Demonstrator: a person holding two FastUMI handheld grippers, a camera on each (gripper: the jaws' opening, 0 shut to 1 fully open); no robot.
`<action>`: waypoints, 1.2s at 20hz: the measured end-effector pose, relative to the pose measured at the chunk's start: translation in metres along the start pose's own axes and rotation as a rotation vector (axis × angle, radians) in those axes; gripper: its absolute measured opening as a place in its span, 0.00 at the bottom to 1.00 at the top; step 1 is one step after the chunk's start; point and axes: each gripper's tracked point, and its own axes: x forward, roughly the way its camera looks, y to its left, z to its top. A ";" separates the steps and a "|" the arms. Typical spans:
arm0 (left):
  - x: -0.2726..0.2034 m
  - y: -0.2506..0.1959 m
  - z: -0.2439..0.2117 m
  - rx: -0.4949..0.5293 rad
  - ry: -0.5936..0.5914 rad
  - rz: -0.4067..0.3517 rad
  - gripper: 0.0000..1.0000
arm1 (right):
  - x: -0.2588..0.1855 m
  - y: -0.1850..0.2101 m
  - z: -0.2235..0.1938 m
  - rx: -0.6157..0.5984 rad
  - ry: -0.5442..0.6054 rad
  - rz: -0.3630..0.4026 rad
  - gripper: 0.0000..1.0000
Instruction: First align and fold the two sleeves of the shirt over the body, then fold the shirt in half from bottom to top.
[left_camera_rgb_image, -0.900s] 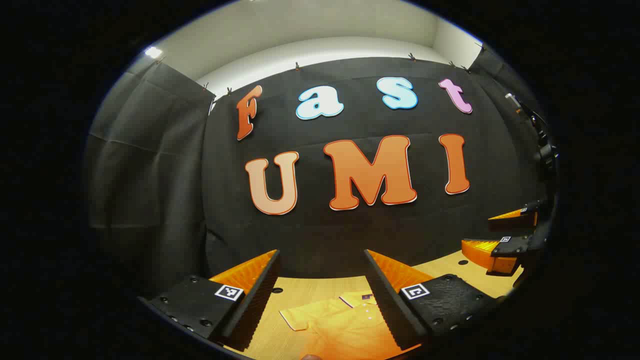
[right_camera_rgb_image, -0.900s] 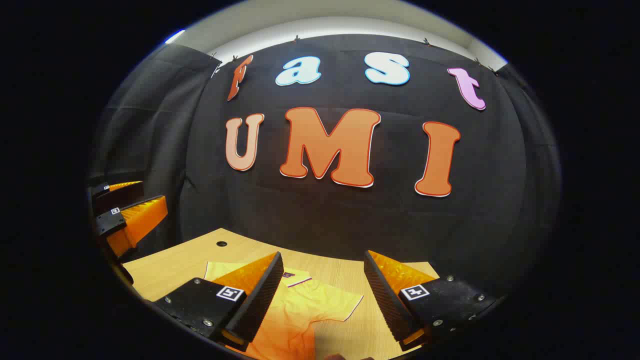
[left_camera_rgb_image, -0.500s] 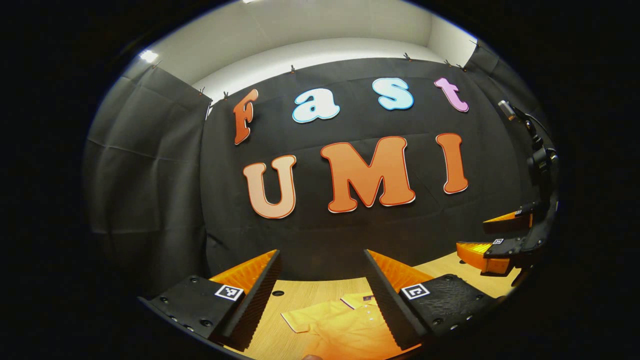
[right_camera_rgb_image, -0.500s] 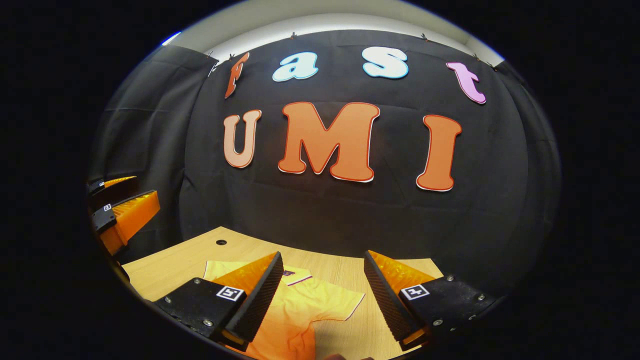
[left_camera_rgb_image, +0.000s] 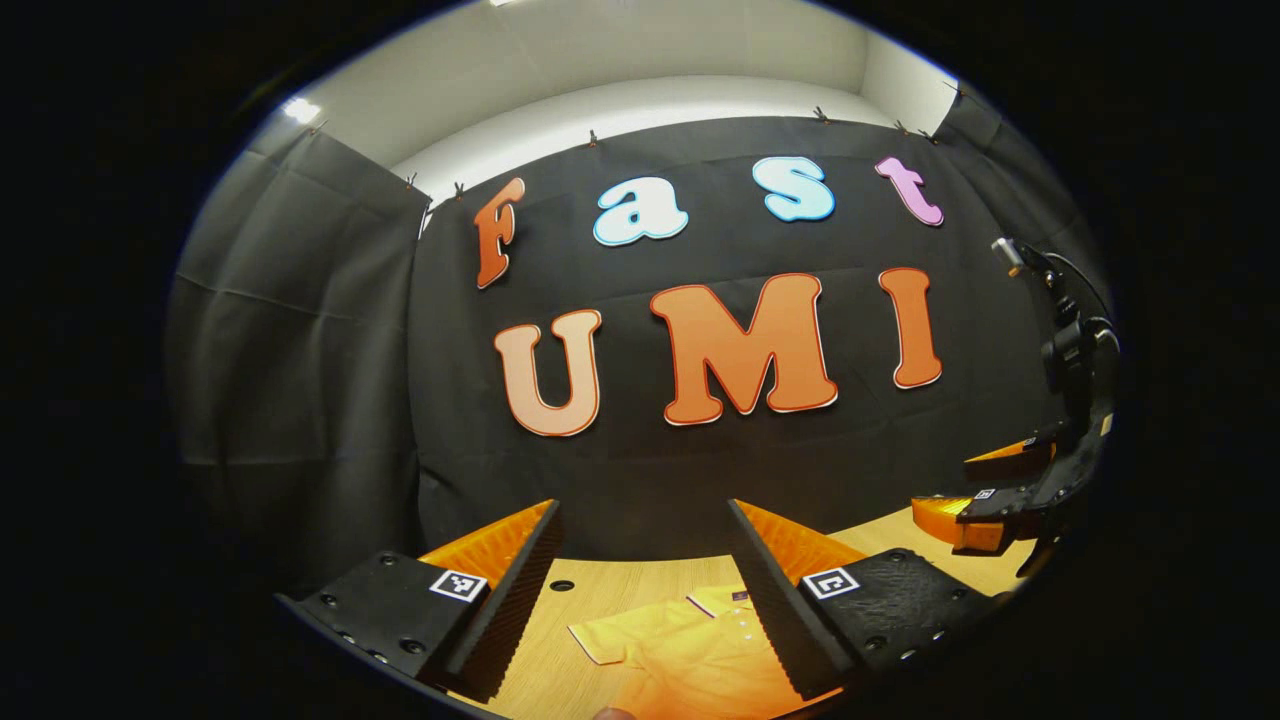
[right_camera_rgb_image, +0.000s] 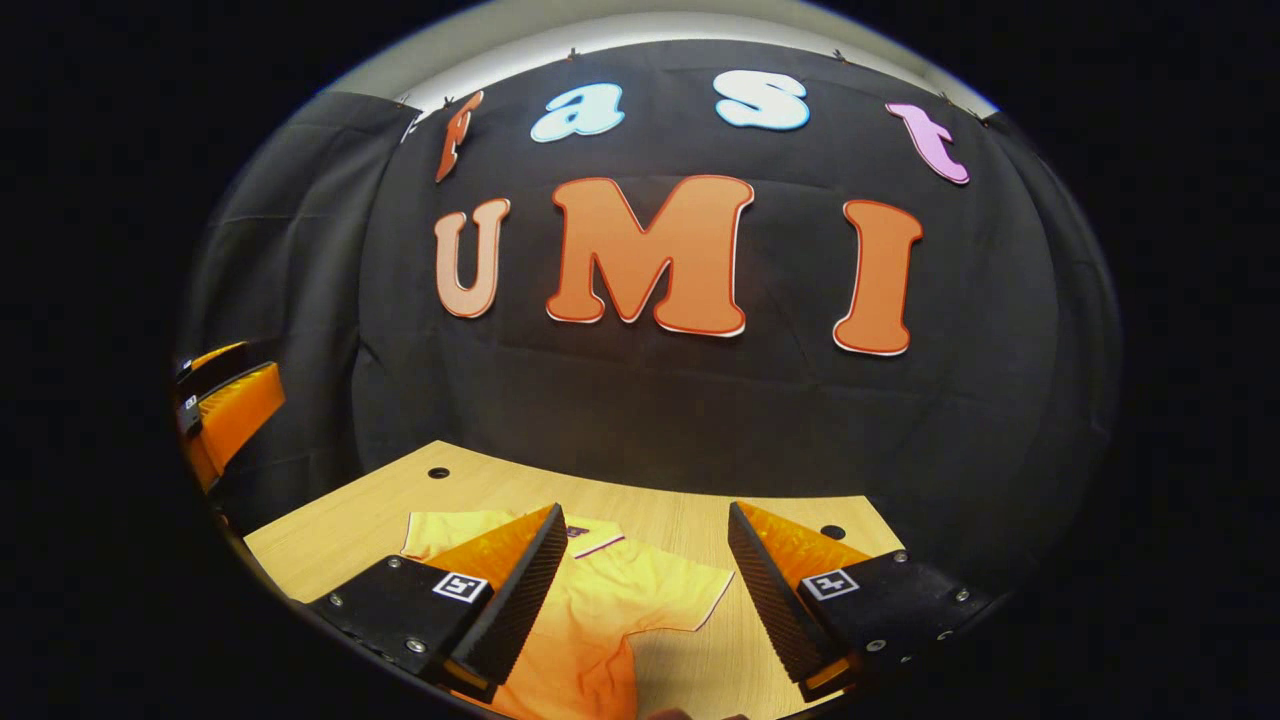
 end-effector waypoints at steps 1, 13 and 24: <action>-0.001 0.001 -0.001 -0.005 0.006 0.002 0.99 | 0.006 -0.005 -0.006 0.004 0.026 -0.009 0.98; -0.023 0.038 -0.030 0.015 0.109 0.138 0.99 | 0.090 -0.037 -0.118 0.137 0.474 -0.013 0.99; -0.040 0.023 -0.058 0.029 0.243 0.187 0.99 | 0.149 -0.057 -0.208 0.175 0.782 0.017 0.98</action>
